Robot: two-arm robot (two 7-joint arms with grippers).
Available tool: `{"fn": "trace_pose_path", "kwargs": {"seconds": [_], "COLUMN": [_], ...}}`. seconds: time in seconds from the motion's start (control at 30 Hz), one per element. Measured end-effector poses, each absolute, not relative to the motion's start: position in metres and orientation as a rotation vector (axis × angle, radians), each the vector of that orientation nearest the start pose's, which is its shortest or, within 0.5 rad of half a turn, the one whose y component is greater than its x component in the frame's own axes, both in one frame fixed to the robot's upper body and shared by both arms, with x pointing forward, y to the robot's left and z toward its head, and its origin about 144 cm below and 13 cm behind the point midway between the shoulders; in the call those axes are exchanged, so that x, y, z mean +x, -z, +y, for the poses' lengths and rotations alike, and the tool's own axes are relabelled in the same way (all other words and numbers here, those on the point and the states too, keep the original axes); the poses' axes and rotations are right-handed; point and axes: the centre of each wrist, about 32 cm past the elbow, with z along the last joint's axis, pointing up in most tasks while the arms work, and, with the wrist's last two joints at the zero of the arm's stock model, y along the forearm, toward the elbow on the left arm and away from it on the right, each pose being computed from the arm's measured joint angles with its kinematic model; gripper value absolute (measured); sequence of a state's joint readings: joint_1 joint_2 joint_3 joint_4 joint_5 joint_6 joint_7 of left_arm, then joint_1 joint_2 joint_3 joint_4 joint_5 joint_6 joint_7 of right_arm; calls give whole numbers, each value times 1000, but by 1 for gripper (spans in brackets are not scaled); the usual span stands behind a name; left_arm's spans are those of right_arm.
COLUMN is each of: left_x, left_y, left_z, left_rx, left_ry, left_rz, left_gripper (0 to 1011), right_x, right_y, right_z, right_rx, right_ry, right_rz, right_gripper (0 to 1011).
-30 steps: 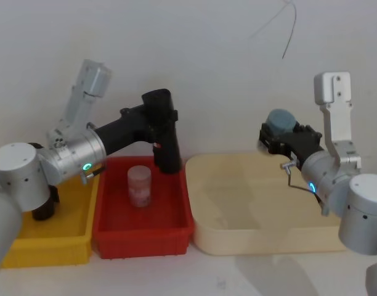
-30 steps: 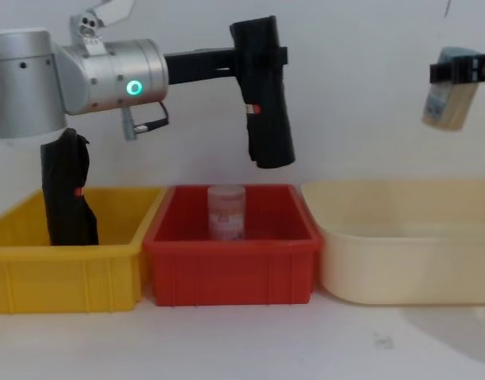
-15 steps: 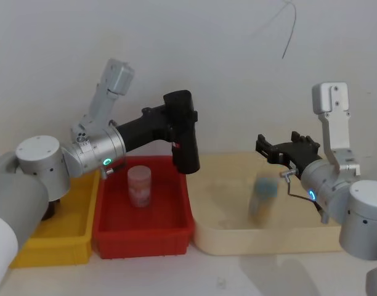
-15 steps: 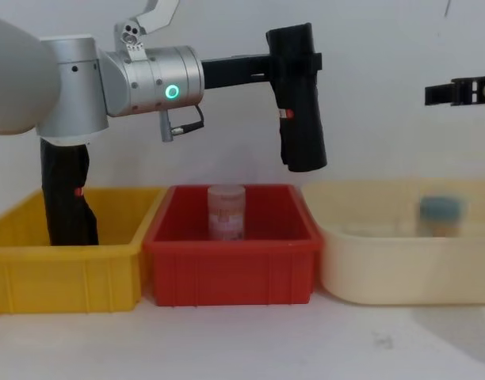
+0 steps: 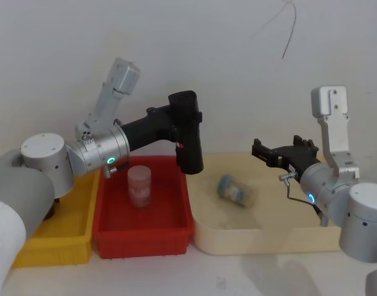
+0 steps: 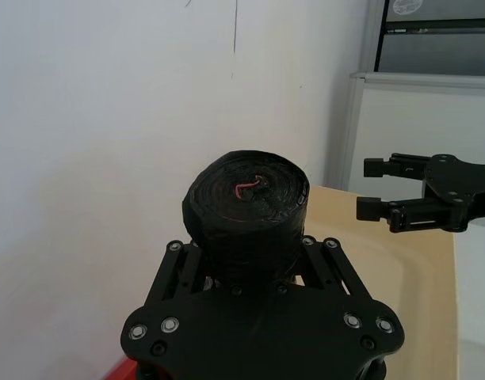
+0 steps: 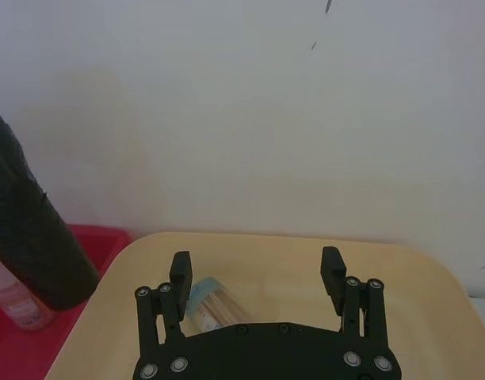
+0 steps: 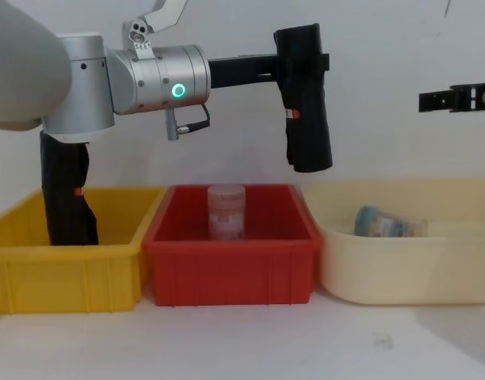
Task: Pick up the garbage bag with the one hand and transfer it to the other hand.
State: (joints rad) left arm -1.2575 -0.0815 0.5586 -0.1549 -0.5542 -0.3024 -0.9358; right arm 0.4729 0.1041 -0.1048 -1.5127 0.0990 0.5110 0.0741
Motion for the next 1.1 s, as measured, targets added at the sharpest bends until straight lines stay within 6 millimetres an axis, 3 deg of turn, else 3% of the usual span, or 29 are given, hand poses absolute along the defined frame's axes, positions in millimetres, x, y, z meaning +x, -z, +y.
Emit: {"fn": "trace_pose_path", "kwargs": {"seconds": [0.73,1.1], "left_x": [717,717], "left_y": [-1300,-1300], "left_z": [150,150], "left_rx": [-80,-80], "left_ry": [-473,-472], "left_rz": [-102,-102], "left_gripper": [454,454], "right_x": [542,537], "right_y": [-1302,-1298], "right_z": [-231,-219], "right_rx": [-73,-57], "right_ry": [1208,1071], "right_rz": [80,107], "right_gripper": [1000,1000]}}
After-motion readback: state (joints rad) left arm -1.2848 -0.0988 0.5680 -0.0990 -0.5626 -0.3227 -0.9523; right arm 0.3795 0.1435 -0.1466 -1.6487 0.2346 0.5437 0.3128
